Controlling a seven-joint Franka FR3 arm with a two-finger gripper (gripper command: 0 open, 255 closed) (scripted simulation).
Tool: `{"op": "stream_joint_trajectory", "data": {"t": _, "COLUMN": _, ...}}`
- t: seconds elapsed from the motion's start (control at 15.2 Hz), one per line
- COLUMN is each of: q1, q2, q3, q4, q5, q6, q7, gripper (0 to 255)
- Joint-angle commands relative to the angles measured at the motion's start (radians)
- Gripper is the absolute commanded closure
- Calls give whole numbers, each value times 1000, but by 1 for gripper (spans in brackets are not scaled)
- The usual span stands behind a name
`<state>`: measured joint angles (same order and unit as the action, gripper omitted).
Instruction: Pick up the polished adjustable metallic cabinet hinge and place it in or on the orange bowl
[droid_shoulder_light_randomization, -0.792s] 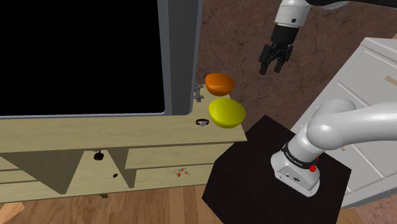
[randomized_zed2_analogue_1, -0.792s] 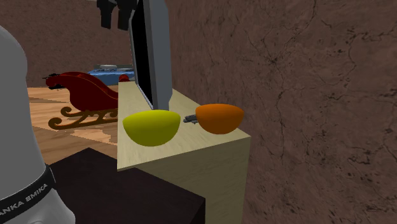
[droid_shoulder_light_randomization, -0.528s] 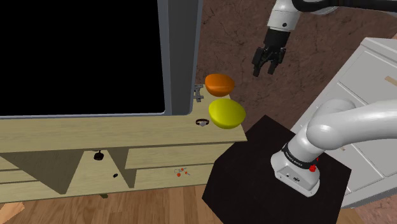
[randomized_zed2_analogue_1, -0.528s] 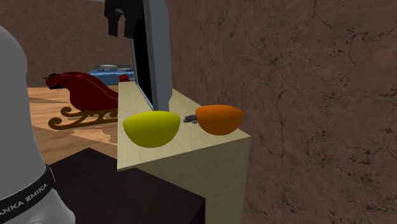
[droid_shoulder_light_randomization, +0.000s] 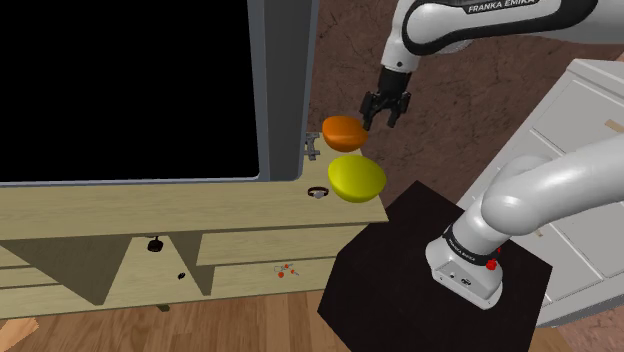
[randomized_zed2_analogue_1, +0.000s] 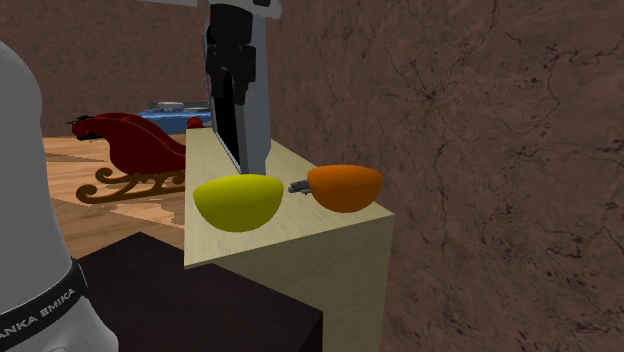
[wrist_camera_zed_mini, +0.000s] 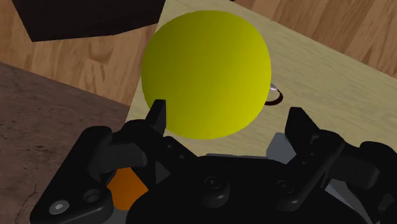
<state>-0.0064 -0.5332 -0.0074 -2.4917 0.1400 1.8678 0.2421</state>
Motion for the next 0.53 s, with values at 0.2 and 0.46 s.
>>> {"op": "stream_joint_trajectory", "data": {"t": 0.2, "q1": -4, "q2": 168, "q3": 20, "q4": 20, "q5": 5, "q6": 174, "q7": 38, "gripper": 0}}
{"op": "stream_joint_trajectory", "data": {"t": 0.46, "q1": -9, "q2": 322, "q3": 30, "q4": 71, "q5": 1, "q6": 293, "q7": 69, "gripper": 0}}
